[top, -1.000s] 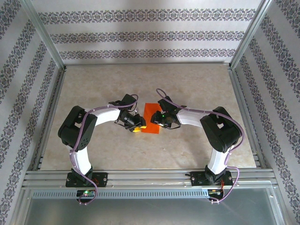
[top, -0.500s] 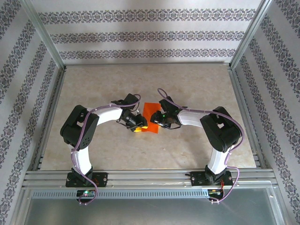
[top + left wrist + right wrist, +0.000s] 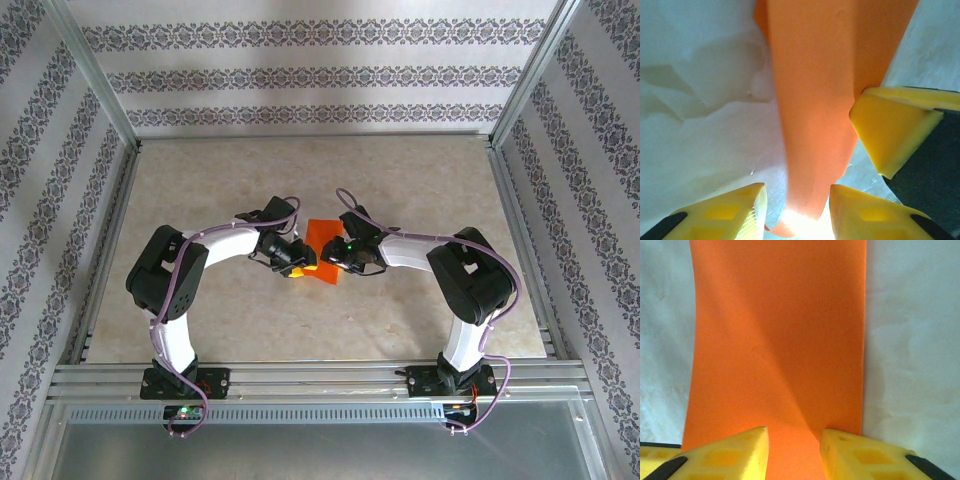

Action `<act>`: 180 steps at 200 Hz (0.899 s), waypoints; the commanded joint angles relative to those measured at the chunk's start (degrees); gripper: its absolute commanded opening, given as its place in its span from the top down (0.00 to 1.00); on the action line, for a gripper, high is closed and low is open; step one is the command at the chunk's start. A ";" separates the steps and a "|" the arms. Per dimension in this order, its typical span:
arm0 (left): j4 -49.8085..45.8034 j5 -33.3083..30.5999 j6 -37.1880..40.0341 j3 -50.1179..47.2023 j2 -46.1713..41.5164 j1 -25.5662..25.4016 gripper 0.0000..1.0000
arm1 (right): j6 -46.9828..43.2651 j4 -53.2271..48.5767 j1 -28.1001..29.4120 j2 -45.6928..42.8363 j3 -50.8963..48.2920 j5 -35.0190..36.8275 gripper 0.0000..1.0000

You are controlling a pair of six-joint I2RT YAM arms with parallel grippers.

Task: Fold a paper plane with a square sheet of paper (pick it up from the middle)
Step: Third fold the triangle at the center of the table.

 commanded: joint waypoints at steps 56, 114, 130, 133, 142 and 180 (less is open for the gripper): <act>5.36 4.48 -0.75 1.55 2.10 2.51 0.64 | -0.93 -6.52 -0.33 2.29 -2.60 2.56 0.61; 3.96 2.97 -1.19 2.61 3.91 2.89 0.71 | -1.75 -5.96 -0.32 1.55 -2.49 2.38 0.60; 3.87 2.95 -1.83 2.78 4.16 3.21 0.74 | -2.36 -5.29 -0.42 0.90 -2.60 2.48 0.58; 3.87 2.98 -1.95 2.79 4.16 3.27 0.75 | -2.49 -5.14 -0.41 0.66 -2.59 2.49 0.58; 3.87 2.93 -2.33 2.92 4.24 3.37 0.78 | -3.13 -4.60 -0.45 0.16 -2.50 2.51 0.57; 3.88 2.99 -3.81 3.29 3.93 3.56 0.92 | -9.43 -2.78 -0.42 -3.88 -1.53 4.24 0.53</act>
